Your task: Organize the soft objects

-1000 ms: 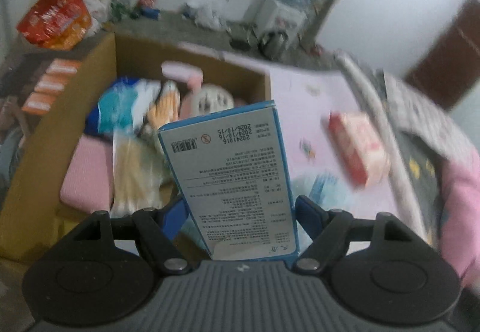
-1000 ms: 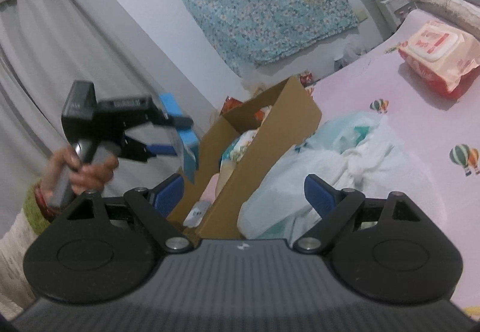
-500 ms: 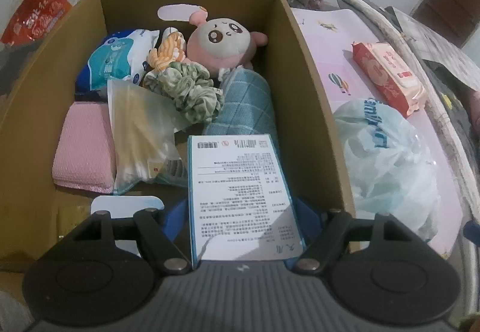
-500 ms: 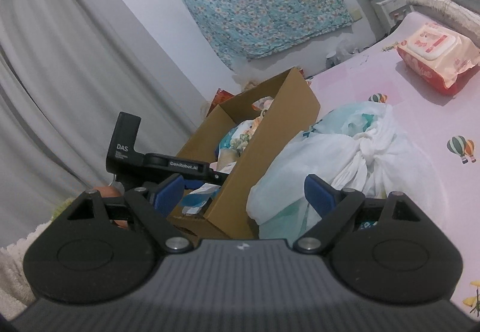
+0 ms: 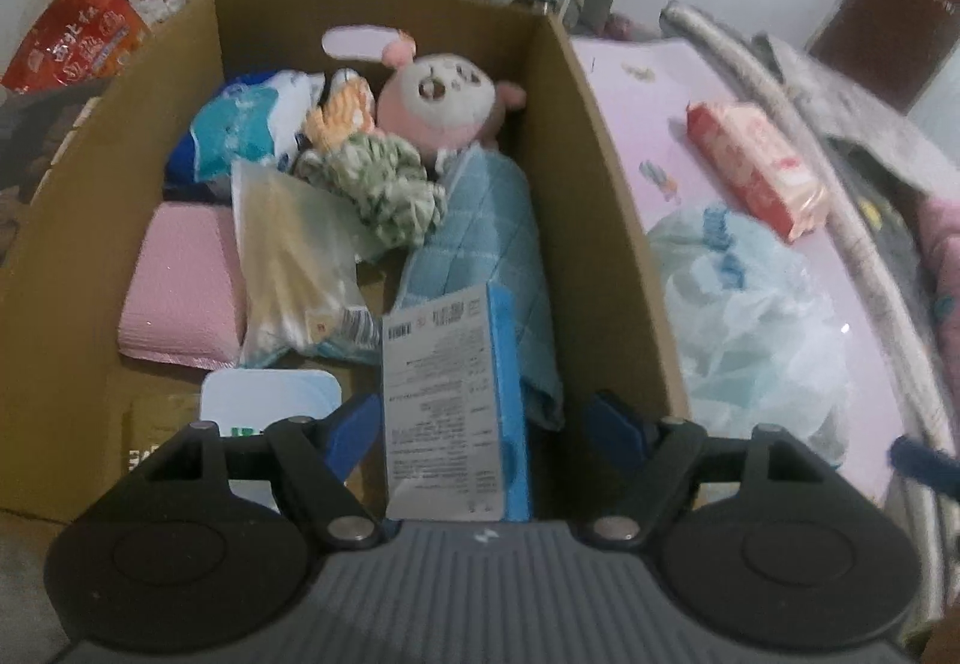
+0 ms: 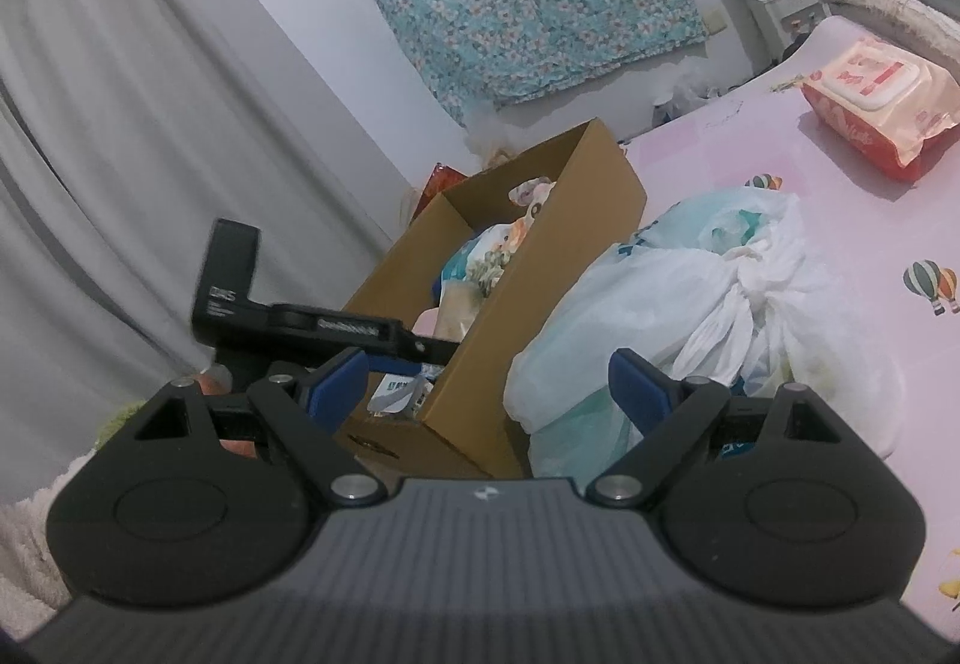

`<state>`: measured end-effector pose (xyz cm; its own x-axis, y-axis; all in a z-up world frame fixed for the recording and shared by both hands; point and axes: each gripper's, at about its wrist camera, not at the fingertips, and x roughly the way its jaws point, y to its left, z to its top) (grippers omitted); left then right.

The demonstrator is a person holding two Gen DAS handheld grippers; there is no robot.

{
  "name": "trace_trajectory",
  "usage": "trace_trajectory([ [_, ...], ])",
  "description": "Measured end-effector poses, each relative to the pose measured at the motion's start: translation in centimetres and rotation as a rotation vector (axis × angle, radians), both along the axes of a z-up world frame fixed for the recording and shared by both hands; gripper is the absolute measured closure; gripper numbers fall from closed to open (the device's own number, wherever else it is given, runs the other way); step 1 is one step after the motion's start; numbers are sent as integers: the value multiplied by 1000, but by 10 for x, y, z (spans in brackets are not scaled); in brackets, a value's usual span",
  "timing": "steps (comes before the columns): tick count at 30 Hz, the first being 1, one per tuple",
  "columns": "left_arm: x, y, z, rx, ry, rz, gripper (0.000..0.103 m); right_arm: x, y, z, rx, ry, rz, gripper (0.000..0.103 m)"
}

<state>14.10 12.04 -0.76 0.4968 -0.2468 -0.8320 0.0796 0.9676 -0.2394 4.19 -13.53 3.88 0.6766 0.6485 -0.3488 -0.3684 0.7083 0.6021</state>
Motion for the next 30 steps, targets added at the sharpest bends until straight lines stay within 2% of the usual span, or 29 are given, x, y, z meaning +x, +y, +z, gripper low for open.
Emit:
trace_trajectory([
  [5,-19,12,19,-52,-71,43,17,3,6,2,-12,1,12,15],
  [14,-74,15,50,35,-275,115,4,18,31,5,-62,21,49,15],
  [18,-97,15,52,64,-337,104,3,25,51,17,-101,-4,68,15],
  [23,-119,19,49,69,-387,102,0,22,72,17,-85,10,96,15],
  [26,-125,24,45,39,-374,93,0,17,85,12,-87,25,106,15],
  [30,-131,24,42,62,-352,108,0,9,94,6,-116,43,90,15],
])
